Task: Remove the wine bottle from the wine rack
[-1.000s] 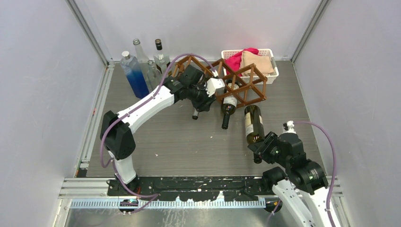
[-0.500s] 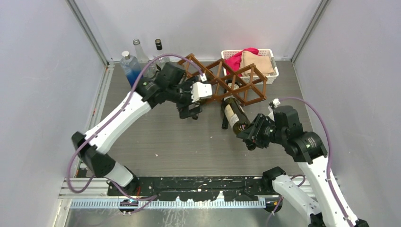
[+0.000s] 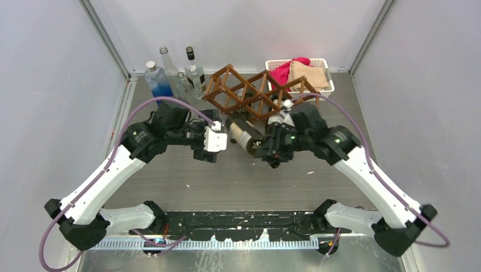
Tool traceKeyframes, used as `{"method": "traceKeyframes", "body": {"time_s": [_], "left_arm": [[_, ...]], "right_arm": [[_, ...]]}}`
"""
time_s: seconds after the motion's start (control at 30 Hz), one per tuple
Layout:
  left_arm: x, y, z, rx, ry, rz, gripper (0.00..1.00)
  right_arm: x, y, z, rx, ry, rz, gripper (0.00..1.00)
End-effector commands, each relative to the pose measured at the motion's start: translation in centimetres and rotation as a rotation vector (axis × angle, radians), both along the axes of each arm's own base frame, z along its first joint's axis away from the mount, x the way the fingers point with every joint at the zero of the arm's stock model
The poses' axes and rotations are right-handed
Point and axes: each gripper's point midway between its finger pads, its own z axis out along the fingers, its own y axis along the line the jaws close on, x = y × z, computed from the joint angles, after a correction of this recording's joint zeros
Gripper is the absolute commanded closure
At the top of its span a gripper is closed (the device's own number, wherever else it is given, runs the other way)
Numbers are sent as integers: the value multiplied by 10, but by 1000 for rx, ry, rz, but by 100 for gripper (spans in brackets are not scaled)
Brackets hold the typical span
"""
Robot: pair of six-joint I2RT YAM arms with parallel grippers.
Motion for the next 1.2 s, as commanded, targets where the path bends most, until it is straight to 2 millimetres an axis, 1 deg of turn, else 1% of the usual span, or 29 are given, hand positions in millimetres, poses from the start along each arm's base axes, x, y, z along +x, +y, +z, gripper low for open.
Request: {"method": "traceKeyframes", "body": {"time_s": [0.0, 0.07, 0.13, 0.3, 0.43, 0.53, 0.6, 0.67, 0.77, 0.83, 0.97, 1.1, 1.17], "left_arm": [[-7, -3, 7, -59, -95, -59, 0], [-17, 4, -5, -55, -88, -73, 0], [-29, 13, -9, -73, -95, -73, 0], [-41, 25, -20, -123, -111, -48, 0], [-40, 32, -29, -115, -151, -30, 0], [-53, 37, -46, -63, -126, -87, 0], [-58, 40, -56, -45, -116, -98, 0], [-58, 44, -65, -28, -107, -85, 0], [-57, 47, -74, -9, -92, -68, 0], [-55, 47, -78, -1, -83, -56, 0], [-43, 47, -85, 10, -75, 0, 0], [-49, 48, -96, 38, -48, -26, 0], [-48, 48, -99, 38, -55, -29, 3]], "right_arm": [[13, 58, 71, 169, -246, 125, 99], [11, 76, 73, 173, -245, 166, 99], [9, 94, 73, 168, -242, 205, 99], [-5, 139, 65, 156, -218, 325, 99], [-17, 163, 61, 159, -199, 398, 99], [-24, 176, 62, 170, -192, 433, 99], [-27, 182, 65, 187, -195, 449, 99], [-30, 185, 69, 207, -200, 460, 99], [-35, 188, 73, 225, -204, 474, 99], [-37, 188, 73, 226, -201, 481, 99], [-40, 188, 70, 221, -192, 490, 99], [-45, 186, 67, 218, -187, 497, 99], [-45, 184, 66, 215, -186, 496, 99]]}}
